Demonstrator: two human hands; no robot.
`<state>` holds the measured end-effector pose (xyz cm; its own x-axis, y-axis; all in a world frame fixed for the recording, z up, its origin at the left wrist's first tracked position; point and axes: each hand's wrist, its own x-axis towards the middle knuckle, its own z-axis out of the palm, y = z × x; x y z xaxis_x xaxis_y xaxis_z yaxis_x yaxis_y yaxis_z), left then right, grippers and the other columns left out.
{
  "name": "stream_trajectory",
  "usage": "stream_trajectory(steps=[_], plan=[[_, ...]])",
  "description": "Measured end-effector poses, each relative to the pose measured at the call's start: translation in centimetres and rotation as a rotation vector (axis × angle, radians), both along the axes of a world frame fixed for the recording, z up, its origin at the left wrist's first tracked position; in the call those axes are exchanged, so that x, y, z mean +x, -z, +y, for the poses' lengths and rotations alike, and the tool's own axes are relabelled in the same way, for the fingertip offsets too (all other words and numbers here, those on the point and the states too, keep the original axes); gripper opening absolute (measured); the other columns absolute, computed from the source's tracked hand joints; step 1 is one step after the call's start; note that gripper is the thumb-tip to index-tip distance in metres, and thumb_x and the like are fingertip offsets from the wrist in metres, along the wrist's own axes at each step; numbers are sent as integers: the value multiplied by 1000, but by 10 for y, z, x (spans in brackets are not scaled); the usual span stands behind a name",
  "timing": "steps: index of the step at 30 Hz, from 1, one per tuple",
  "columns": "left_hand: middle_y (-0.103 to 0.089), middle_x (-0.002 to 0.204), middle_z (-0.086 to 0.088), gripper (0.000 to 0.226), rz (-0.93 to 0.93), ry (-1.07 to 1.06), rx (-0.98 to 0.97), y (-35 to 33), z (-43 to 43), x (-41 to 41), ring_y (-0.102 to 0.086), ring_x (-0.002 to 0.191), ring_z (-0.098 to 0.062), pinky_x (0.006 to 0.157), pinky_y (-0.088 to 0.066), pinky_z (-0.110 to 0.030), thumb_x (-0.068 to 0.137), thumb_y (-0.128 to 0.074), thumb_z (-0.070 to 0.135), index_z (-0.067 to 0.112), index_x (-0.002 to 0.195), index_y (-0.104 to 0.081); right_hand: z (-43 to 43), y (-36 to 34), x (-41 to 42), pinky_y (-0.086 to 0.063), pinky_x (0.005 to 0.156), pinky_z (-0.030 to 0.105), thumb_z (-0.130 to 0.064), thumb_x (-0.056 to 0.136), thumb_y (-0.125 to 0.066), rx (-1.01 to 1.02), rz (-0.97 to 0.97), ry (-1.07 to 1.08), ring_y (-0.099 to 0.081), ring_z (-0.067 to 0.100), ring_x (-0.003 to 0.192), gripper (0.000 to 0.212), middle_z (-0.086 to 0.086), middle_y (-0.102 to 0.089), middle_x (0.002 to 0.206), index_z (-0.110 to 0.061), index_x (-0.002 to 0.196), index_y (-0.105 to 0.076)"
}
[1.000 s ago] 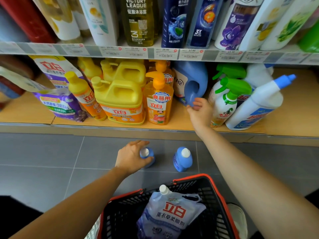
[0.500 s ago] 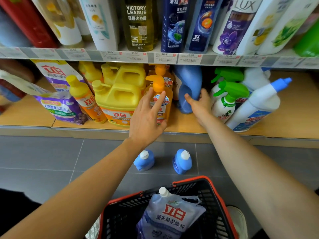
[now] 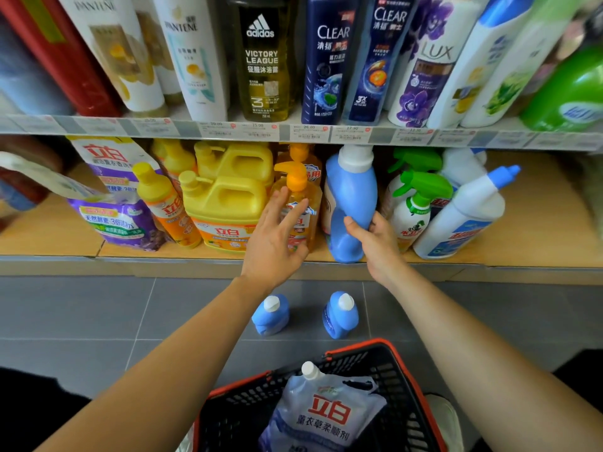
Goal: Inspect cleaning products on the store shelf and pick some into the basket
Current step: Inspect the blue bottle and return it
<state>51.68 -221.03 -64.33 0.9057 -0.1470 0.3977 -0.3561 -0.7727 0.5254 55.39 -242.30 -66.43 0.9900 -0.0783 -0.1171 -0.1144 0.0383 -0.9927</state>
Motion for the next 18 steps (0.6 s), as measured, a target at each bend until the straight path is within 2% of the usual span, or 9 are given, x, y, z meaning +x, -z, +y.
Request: stream_trajectory(steps=[2,6,10,12,15,17,18], plan=[[-30,163,-16,74,19,17,-16,-1,1,-1,-25,153,-34,119,-30,-37,79,-75,13,16,149,-50,-5,-13,-1,-55,68,21,-16,92,-70,-27,7,2,-72,5,86,19,-11,-76,96,-23,109,-65],[-25,165,-15,79,69,45,-15,-8,5,-3,-20,154,-32,119,-24,-31,80,-75,12,18,152,-44,-15,-37,-7,-47,64,21,-26,88,-75,-203,-1,65,-64,-2,67,16,-13,-70,78,-21,101,-66],[-24,166,-12,87,179,54,-42,-23,7,-4,-17,155,-27,119,-23,-29,83,-77,15,24,157,-34,-22,-57,-25,-44,49,10,-23,79,-84,-263,6,104,-62,-7,57,16,-20,-70,66,-25,83,-69],[-28,165,-10,86,229,57,-69,-33,9,-6,-19,155,-26,120,-26,-35,84,-78,18,26,158,-33,-23,-69,-37,-47,53,13,-23,76,-86,-273,1,121,-66,-6,63,17,-20,-73,71,-25,81,-70],[-37,161,-7,72,222,52,-40,-49,15,-13,-28,152,-24,119,-34,-39,86,-77,19,20,151,-47,-29,-88,-55,-50,60,26,-29,73,-88,-328,-5,135,-66,-2,63,18,-16,-73,69,-24,79,-71],[-48,154,-6,59,191,43,-23,-62,16,-19,-41,145,-23,114,-40,-35,86,-76,18,17,142,-58,-35,-101,-68,-47,56,30,-34,71,-89,-400,-13,120,-60,-1,53,22,-15,-68,60,-24,72,-69],[-55,148,-5,52,186,39,-38,-69,16,-22,-51,135,-19,107,-45,-28,87,-74,17,17,138,-61,-39,-107,-76,-45,54,31,-36,69,-89,-440,-10,98,-58,-1,50,25,-14,-66,57,-23,69,-68]])
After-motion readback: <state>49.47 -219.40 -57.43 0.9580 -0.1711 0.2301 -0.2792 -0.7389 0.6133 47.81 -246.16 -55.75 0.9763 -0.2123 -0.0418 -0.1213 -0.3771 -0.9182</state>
